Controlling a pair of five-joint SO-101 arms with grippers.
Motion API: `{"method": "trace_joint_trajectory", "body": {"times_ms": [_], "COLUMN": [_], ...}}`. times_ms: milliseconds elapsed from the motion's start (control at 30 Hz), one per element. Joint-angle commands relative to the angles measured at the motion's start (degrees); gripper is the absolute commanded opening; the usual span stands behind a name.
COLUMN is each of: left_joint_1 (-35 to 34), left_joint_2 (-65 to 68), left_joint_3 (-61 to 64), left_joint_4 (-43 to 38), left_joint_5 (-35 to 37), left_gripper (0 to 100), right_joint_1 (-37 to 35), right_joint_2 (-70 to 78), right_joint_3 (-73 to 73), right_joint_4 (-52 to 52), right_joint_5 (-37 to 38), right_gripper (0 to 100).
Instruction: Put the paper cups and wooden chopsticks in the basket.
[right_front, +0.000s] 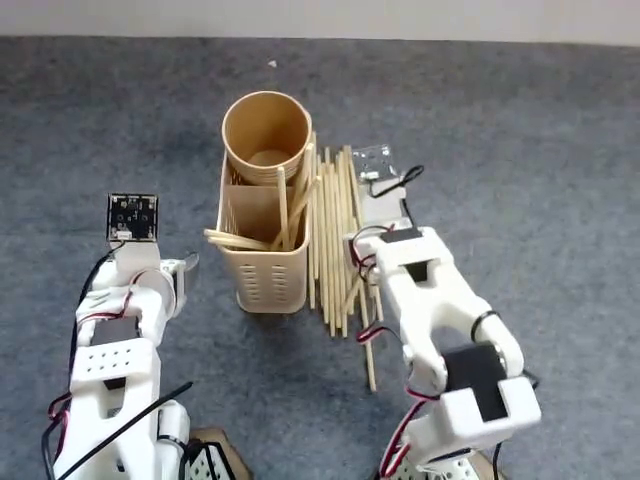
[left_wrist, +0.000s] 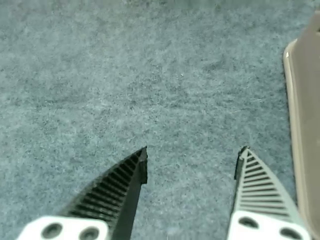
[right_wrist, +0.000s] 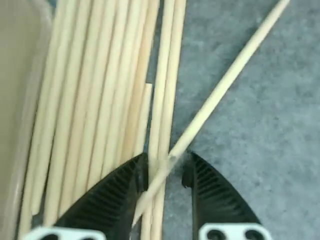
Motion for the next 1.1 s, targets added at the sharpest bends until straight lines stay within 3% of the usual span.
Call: {"method": "trace_joint_trajectory", "body": {"times_ms": [0, 200, 300, 567, 900, 1067], "left_joint_1": [0.84, 0.84, 0.84, 0.84, 0.84, 0.92], "left_joint_2": [-0.84, -0.84, -0.84, -0.84, -0.84, -0.84], "left_joint_3": [-0.31, -0.31, -0.31, -0.22, -0.22, -0.22], "left_joint_4": [-0.79, -0.79, -0.79, -0.88, -0.88, -0.88], "left_joint_5": [-0.35, -0.35, -0.35, -0.35, -0.35, -0.35], "left_gripper": [30, 30, 30, 30, 30, 30], "right_joint_1": [0.48, 3.12, 3.56, 4.62, 5.67, -0.48], "right_joint_2": [3.82, 8.4, 8.48, 6.11, -26.07, -41.1], "right_joint_3": [-4.53, -14.46, -15.6, -17.27, -18.86, -19.12], "right_joint_4": [2.51, 12.35, 12.62, 12.97, 15.78, 15.43], "right_joint_5": [1.58, 5.45, 5.89, 5.63, 0.62, -2.46], "right_gripper": [12.9, 12.5, 0.8, 0.6, 0.6, 0.6]}}
